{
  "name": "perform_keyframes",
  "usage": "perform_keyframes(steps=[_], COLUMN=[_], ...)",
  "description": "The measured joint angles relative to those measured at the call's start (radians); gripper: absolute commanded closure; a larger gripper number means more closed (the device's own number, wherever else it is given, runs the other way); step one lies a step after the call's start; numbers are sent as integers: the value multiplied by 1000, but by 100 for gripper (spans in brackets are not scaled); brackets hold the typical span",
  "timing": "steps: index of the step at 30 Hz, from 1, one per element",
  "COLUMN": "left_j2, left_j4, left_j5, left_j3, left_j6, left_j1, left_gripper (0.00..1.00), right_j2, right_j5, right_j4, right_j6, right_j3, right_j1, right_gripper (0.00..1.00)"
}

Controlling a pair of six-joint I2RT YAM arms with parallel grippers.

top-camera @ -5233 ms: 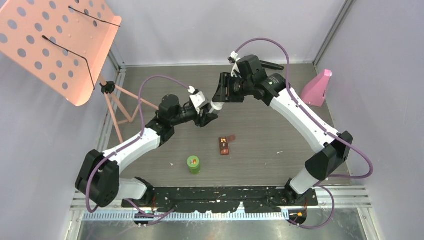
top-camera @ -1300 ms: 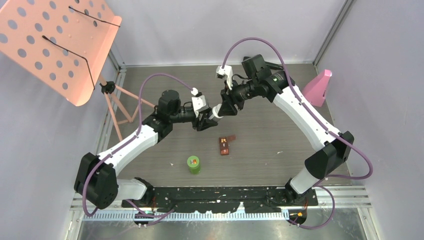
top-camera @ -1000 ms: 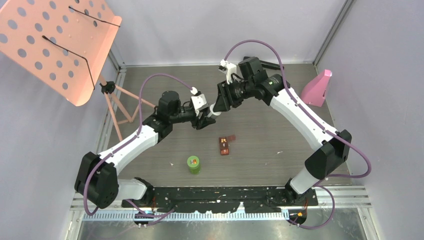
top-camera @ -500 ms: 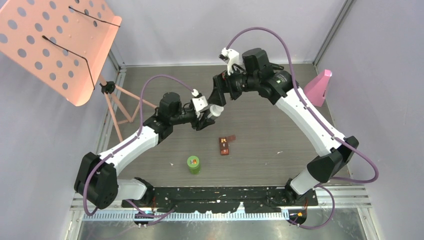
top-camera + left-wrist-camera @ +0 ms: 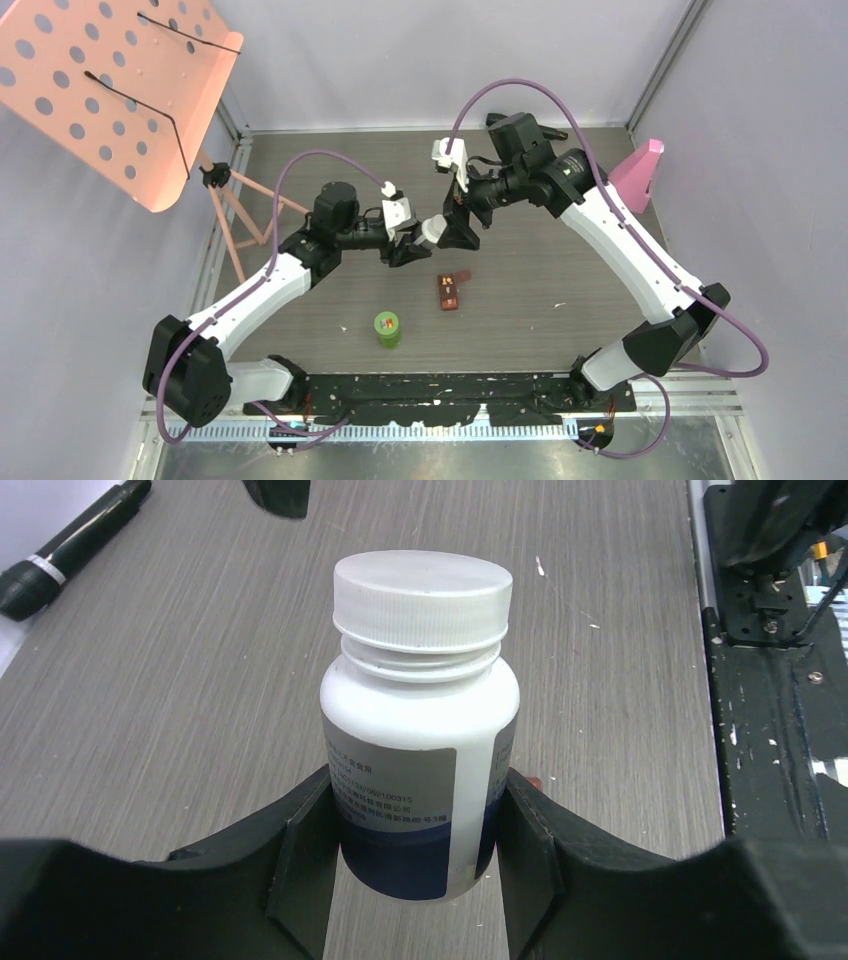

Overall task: Sort the pills into containers
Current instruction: Screw the lid of the pill bottle onto the pill bottle.

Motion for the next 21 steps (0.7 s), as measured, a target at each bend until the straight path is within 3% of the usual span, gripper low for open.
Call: perform_keyframes(steps=[8,10,13,15,21], left_j2=[-3,-3,-4,-4,-4], left_j4=[-3,-3,-4,-16,-13], left_j5=[41,45,43,38,0], left_j3=[12,12,12,13,13], left_j6=[0,0,-1,-4,-9], left_j1=[0,0,0,3,3], left_gripper=[100,100,100,100,100], right_j2=[42,58,80,86,93], right_j5=[-29,-29,-26,-18,37], right_j4=[-18,-18,-14,-10,21], right_j6=[-50,-50,-38,-18,107], right_j3=[0,0,0,0,0], right_j1=[0,0,0,0,12], right_gripper=[33,44,67,76,84])
